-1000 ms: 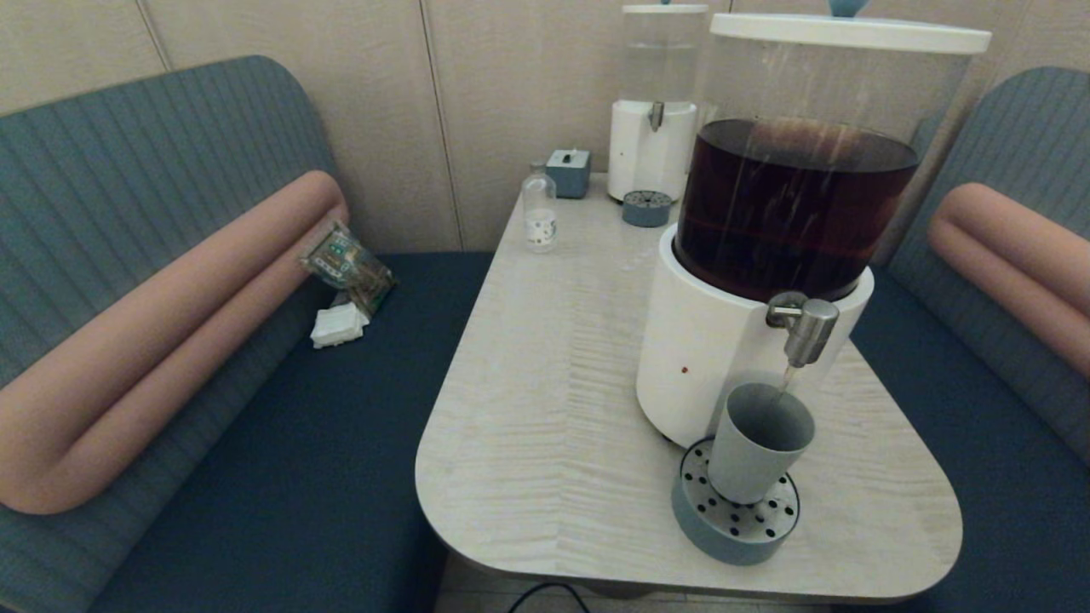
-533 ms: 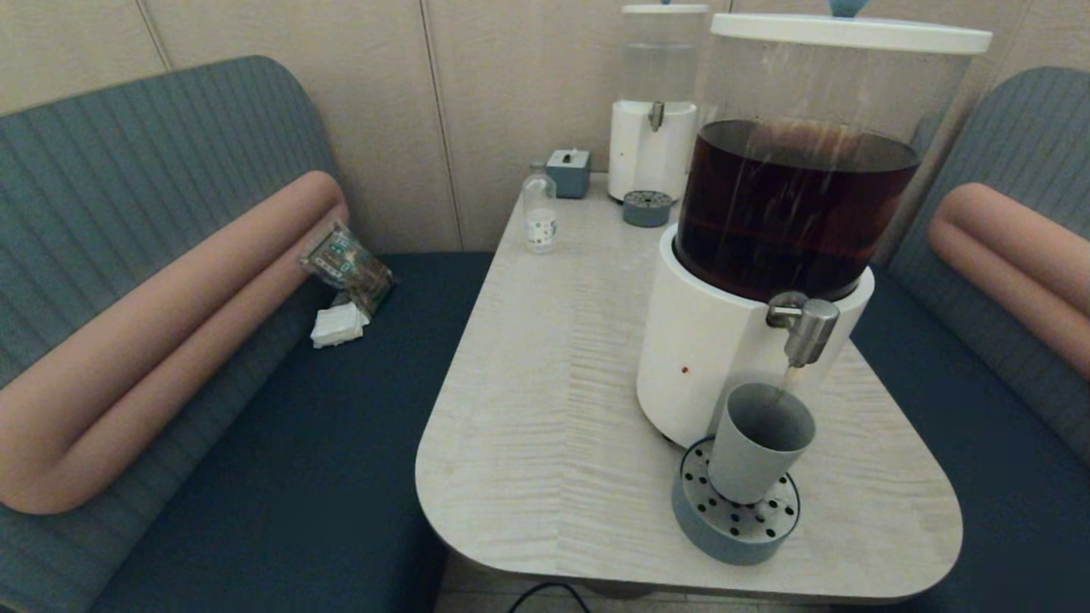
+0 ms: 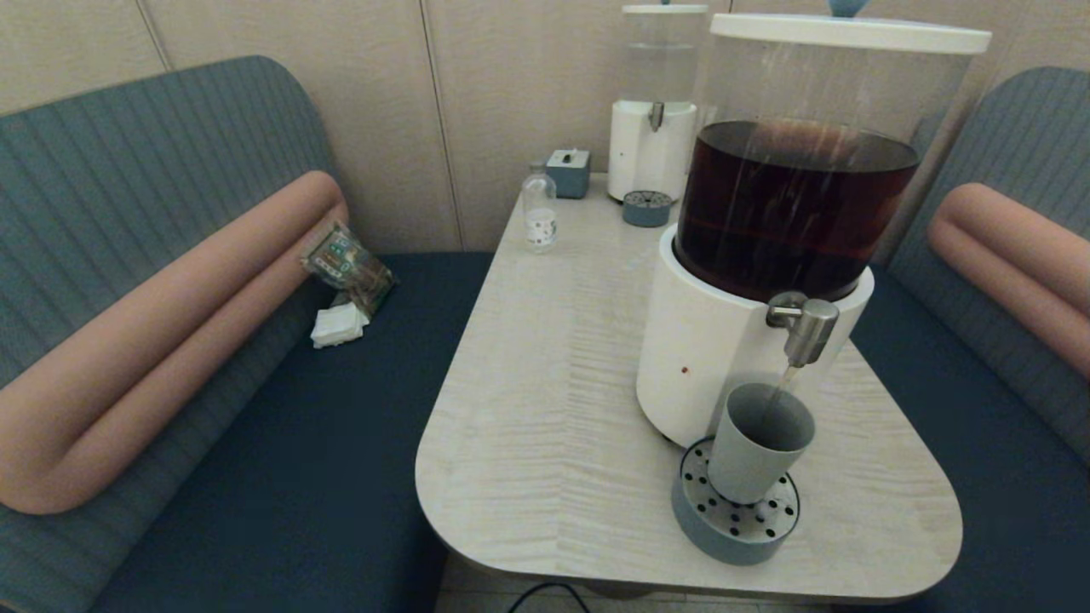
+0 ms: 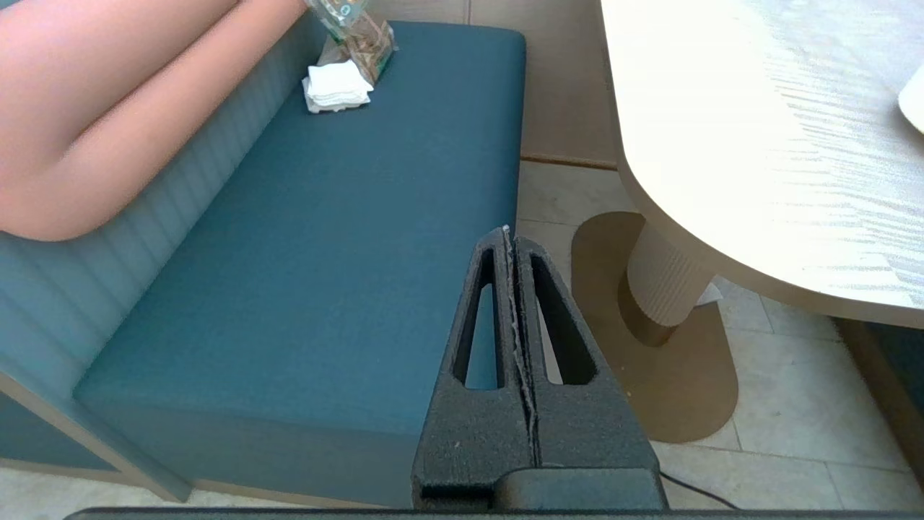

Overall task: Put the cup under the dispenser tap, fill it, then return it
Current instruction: Turn off the faucet

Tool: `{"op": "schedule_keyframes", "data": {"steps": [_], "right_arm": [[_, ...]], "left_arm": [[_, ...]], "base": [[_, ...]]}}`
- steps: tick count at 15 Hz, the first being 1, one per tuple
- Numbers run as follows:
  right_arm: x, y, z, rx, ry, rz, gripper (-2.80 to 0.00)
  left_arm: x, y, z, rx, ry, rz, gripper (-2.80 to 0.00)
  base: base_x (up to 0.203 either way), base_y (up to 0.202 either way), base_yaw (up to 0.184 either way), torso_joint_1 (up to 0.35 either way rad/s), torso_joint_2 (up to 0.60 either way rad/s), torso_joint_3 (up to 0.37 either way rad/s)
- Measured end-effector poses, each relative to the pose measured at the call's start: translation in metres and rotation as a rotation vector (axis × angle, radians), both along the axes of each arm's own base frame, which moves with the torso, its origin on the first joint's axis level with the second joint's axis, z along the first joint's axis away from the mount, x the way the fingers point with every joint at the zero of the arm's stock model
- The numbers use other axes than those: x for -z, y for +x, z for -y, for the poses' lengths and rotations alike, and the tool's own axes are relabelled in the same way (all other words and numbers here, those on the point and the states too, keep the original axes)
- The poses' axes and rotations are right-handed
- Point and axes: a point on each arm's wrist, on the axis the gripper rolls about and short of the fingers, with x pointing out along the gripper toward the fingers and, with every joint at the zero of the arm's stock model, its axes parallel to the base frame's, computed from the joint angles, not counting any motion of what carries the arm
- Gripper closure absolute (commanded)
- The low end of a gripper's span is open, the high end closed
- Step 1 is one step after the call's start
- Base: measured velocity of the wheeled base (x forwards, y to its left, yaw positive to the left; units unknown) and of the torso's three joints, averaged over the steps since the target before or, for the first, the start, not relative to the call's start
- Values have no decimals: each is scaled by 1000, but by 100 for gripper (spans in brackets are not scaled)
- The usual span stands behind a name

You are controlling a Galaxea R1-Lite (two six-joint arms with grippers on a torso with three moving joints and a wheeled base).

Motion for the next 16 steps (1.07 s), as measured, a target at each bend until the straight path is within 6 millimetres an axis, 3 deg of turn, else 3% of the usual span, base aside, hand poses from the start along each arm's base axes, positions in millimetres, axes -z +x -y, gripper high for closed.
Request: {"op": "schedule_keyframes", "data": {"steps": [16], "right_arm": [[9,0,-1,-56,94,-102,0]], "left_arm": [[0,0,0,1,6,0,0]], "base": [[0,0,0,0,0,0]]}}
